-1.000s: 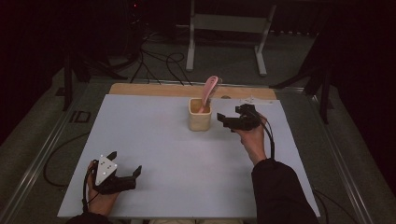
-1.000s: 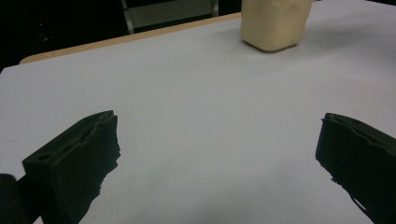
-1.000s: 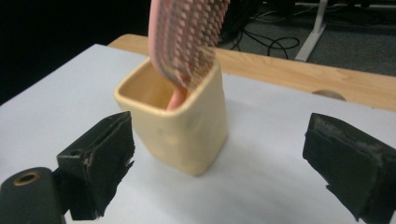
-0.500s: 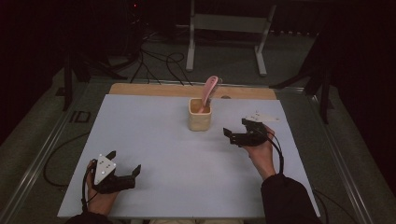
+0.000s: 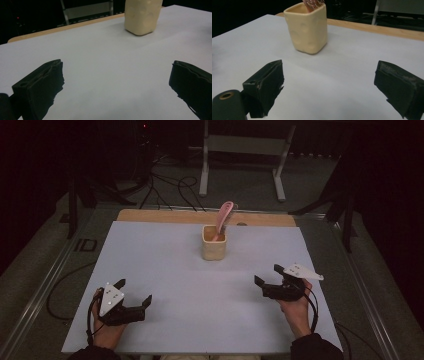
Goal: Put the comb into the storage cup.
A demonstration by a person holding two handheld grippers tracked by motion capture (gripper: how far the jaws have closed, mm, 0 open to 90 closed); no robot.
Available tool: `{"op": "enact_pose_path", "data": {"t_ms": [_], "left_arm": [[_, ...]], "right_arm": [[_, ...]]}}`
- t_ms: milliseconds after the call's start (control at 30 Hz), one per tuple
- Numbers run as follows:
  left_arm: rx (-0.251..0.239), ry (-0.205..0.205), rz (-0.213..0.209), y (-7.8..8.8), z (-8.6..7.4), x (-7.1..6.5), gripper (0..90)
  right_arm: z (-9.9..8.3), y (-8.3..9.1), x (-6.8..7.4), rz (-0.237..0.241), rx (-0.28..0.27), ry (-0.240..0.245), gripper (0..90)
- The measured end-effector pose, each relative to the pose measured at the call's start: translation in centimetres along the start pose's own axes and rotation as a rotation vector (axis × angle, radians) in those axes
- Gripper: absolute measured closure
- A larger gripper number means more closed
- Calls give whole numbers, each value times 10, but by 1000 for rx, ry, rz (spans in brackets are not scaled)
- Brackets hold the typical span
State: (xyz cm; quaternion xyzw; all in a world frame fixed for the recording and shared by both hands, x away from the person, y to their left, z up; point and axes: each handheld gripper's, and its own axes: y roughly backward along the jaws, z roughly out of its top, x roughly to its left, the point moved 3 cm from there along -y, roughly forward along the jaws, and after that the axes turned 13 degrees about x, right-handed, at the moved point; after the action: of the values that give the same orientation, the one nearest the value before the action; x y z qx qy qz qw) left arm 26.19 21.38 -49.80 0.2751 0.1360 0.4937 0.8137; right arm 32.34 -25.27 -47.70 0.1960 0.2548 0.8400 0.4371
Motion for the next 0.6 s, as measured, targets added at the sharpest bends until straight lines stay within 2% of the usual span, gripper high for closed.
{"op": "enact_pose_path", "data": {"t_ms": [233, 267, 600], "left_arm": [[-10, 9, 12, 3, -1, 3, 1], [-10, 10, 14, 4, -2, 3, 1], [-9, 2, -13, 7, -7, 2, 1]], "right_arm": [[-21, 11, 2, -28, 8, 9, 89], [-25, 14, 2, -41, 8, 21, 89], [-44, 30, 4, -35, -57, -2, 89]]}}
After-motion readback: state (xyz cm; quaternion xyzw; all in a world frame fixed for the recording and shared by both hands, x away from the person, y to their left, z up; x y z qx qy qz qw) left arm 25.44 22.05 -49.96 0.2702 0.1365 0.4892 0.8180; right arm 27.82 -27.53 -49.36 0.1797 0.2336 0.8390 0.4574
